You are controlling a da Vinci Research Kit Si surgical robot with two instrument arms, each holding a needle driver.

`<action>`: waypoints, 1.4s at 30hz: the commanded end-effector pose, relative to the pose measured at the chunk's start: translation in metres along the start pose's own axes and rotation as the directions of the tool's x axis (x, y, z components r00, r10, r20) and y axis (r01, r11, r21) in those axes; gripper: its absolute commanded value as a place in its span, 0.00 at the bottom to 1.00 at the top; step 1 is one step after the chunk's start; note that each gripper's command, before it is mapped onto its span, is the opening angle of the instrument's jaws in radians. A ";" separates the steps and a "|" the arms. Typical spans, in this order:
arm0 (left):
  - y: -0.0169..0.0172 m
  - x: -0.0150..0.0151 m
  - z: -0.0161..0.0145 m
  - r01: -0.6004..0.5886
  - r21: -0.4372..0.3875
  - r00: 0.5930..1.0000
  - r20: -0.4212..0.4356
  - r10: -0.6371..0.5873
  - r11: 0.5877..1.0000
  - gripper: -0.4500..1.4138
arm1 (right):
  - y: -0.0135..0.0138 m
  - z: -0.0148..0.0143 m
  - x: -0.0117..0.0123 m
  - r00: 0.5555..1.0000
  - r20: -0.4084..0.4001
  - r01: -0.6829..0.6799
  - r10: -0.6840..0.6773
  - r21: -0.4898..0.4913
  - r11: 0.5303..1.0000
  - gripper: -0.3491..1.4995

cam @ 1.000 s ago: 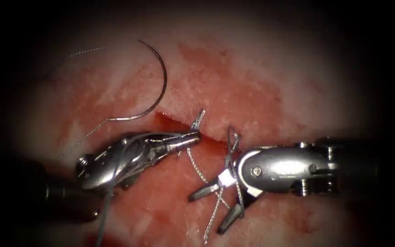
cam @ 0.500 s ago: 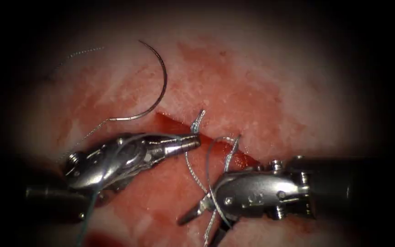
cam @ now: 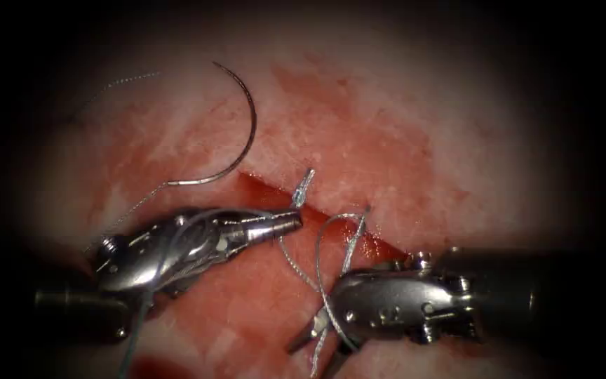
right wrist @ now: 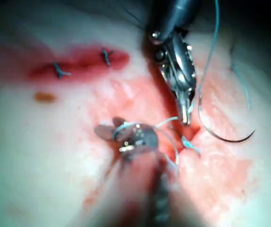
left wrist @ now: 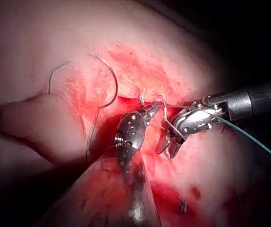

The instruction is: Wound Closure

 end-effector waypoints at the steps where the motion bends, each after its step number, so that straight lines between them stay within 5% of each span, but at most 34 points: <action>1: 0.0002 -0.0010 0.0003 0.002 -0.002 1.000 0.001 -0.002 1.000 0.05 | 0.0006 0.0008 0.0000 1.000 0.005 0.002 -0.002 -0.002 1.000 0.37; 5: 0.0002 -0.0013 0.0000 0.000 -0.003 1.000 0.002 0.000 1.000 0.05 | 0.0007 0.0009 -0.0002 1.000 0.018 0.001 -0.001 -0.002 1.000 0.30; 7: 0.0003 -0.0014 -0.0001 -0.001 -0.004 1.000 0.002 0.001 1.000 0.05 | 0.0009 0.0007 -0.0003 0.999 0.040 -0.001 0.001 0.005 1.000 0.04; 8: 0.0003 -0.0015 -0.0002 -0.001 -0.004 1.000 0.002 0.001 1.000 0.05 | 0.0010 0.0006 -0.0003 0.999 0.042 -0.002 0.002 0.006 1.000 0.00; 18: 0.0003 -0.0017 -0.0005 -0.003 -0.006 1.000 0.003 0.003 1.000 0.05 | 0.0018 -0.0017 -0.0005 0.998 0.056 -0.028 0.031 -0.051 0.998 0.00; 25: 0.0007 -0.0024 -0.0011 -0.019 -0.002 1.000 0.022 0.019 1.000 0.05 | 0.0011 -0.0053 -0.0001 0.992 -0.118 -0.069 0.049 -0.174 0.982 0.00; 36: 0.0049 -0.0063 -0.0026 -0.036 -0.005 0.999 0.040 0.037 0.999 0.05 | 0.0027 -0.0122 -0.0015 0.884 -0.457 -0.289 0.101 -0.364 0.885 0.00; 42: 0.0103 -0.0079 -0.0045 -0.033 -0.021 0.998 0.046 0.034 0.999 0.05 | 0.0036 -0.0139 -0.0030 0.861 -0.490 -0.360 0.136 -0.398 0.844 0.00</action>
